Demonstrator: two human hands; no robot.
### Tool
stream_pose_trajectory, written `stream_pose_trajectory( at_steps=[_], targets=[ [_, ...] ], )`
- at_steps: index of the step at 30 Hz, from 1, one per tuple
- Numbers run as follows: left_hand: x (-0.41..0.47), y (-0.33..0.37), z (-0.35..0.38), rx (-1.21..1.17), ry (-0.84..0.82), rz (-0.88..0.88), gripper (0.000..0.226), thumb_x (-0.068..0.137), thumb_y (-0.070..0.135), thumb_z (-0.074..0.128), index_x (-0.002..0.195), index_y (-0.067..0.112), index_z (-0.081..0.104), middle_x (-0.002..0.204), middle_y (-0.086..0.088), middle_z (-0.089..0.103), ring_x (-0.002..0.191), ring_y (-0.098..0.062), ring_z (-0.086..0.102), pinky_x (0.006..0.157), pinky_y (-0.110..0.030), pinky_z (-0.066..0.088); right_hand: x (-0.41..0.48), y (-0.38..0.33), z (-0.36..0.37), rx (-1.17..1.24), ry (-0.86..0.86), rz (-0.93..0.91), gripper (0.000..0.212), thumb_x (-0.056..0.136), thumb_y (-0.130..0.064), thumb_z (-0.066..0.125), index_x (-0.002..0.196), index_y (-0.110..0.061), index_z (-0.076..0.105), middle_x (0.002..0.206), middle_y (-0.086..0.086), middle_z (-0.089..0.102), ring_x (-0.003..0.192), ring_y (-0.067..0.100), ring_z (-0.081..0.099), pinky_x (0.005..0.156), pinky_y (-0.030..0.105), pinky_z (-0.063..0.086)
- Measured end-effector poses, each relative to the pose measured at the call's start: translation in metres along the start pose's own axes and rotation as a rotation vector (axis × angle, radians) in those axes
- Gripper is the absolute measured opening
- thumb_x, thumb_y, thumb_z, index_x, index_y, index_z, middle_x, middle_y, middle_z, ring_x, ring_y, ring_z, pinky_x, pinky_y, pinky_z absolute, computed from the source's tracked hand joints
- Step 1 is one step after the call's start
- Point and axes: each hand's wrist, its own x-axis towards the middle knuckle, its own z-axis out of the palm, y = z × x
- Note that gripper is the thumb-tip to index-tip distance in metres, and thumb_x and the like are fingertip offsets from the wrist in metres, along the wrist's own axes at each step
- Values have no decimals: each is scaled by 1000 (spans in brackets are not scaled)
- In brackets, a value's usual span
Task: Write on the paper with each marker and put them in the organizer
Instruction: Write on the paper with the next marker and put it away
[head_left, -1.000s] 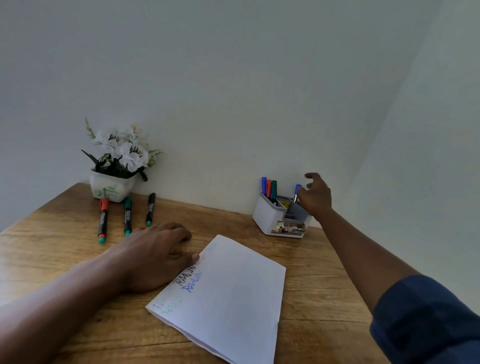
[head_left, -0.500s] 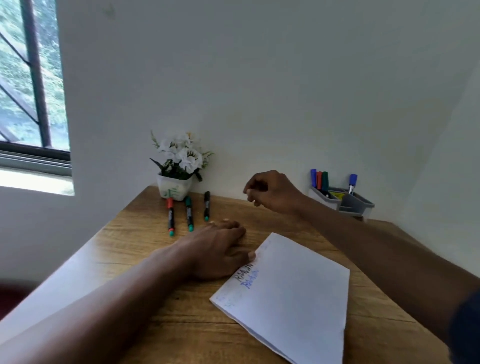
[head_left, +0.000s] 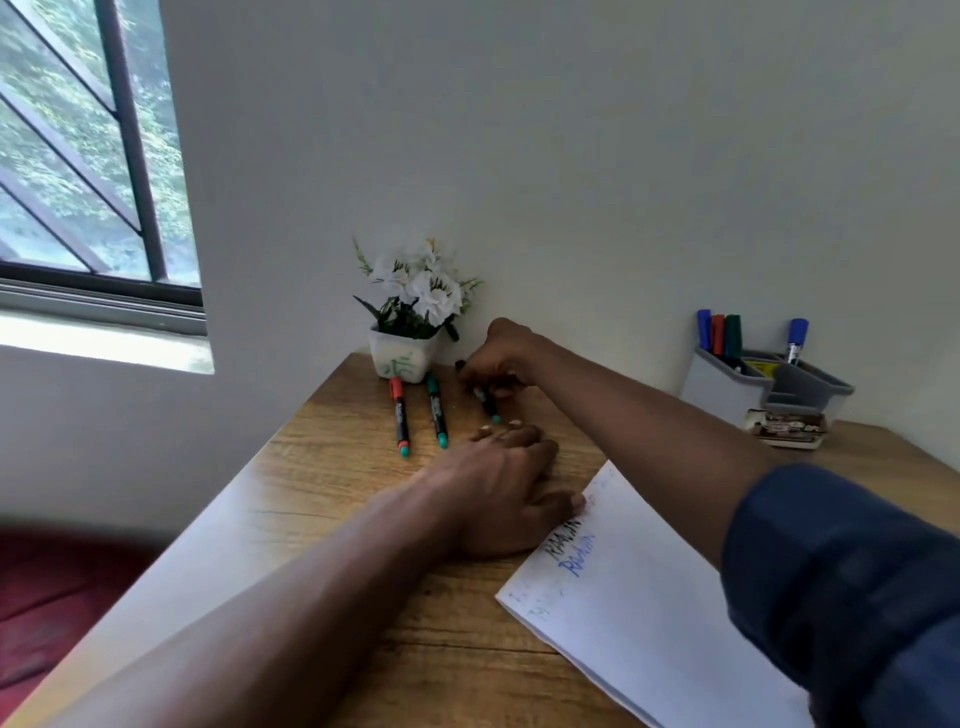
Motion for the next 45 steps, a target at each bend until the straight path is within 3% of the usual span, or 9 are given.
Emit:
stream_pose_trajectory(
  at_steps=[4,8,17,20,22,25,32,41,45],
  targets=[
    [0,-1,3,3,11,8,70,98,63,39,152,18,39,164,-6,30,151,-24,28,122,-45,26,-7,3,-12,80,90,-27,17,73,-8,80,83,-2,66,76,18,68,63,28,67,66,41,61],
    [0,-2,2,-1,3,15,69,98,63,39,153,20,37,164,-4,29,152,-22,25,123,-44,24,-39,11,-51,185,228,-156,16,82,-8,73,95,2,72,82,22,74,68,32,76,67,45,65],
    [-2,-1,-2,-71,19,23,71,97,64,44,155,25,33,163,0,32,145,-21,37,117,-43,35,-148,94,-85,-127,452,-382,23,95,-20,65,117,-26,72,96,-4,72,81,8,66,67,20,52],
    [-5,-2,1,-206,111,7,82,96,63,47,161,33,7,163,-1,32,145,-23,39,116,-42,35,-183,120,-63,-50,443,-403,21,98,-27,65,117,-25,74,86,-13,69,73,-3,61,60,8,41],
    [-6,-2,2,-269,242,25,79,99,59,44,161,36,1,160,1,39,143,-20,42,114,-40,36,-200,130,-46,-29,476,-452,22,97,-28,65,116,-21,76,87,-14,71,73,-3,61,64,10,42],
    [-9,-1,3,-258,464,118,68,99,53,47,158,41,14,144,7,56,132,-12,51,107,-37,44,-208,138,-28,-171,495,-544,29,99,-34,57,121,-21,72,108,-3,75,94,10,65,79,30,53],
    [-8,9,-1,-107,673,351,23,100,28,62,122,25,67,106,12,71,93,-5,65,75,-33,54,-212,144,-27,-264,532,-665,39,100,-36,48,130,-22,68,117,-1,75,101,17,69,85,38,56],
    [-7,5,-5,-89,681,353,19,100,28,61,115,22,72,96,11,70,85,-7,65,69,-33,52,-215,143,-28,-256,615,-655,39,100,-47,46,128,-33,69,106,-10,79,86,12,71,68,36,58],
    [-6,0,-4,-101,656,263,18,98,33,62,112,29,73,93,15,65,83,-3,61,67,-32,52,-217,143,-28,-296,602,-572,37,102,-42,44,130,-33,67,118,-12,74,100,9,65,80,30,53]
  ],
)
